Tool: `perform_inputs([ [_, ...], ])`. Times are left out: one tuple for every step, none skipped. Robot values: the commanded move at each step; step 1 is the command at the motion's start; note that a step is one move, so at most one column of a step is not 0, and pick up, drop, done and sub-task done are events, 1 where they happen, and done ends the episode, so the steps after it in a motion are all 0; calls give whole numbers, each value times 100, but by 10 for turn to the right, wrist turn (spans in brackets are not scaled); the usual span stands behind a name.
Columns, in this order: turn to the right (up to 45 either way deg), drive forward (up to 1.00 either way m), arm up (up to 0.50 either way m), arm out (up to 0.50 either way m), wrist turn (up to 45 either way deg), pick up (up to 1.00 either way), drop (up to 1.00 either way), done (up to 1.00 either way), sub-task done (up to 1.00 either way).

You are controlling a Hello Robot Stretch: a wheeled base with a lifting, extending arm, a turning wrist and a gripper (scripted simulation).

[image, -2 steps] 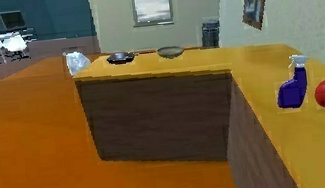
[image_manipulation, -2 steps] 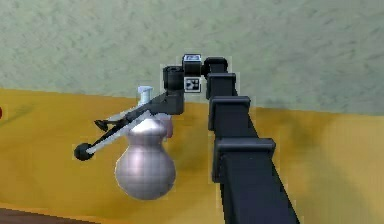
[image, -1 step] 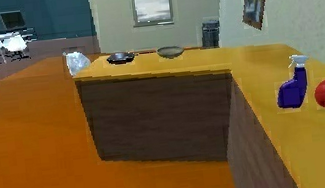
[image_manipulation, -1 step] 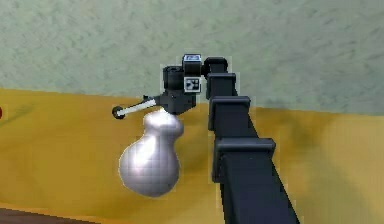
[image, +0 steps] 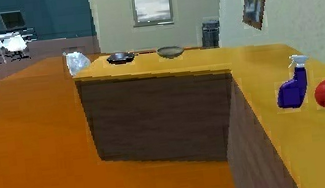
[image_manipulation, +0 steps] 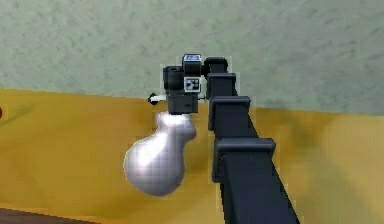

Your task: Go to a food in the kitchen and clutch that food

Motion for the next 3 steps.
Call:
perform_inputs([
  [0,0,-10,0,0,0,0,0,0],
  [0,0,0,0,0,100,0,0,0],
  [0,0,10,0,0,0,0,0,0],
])
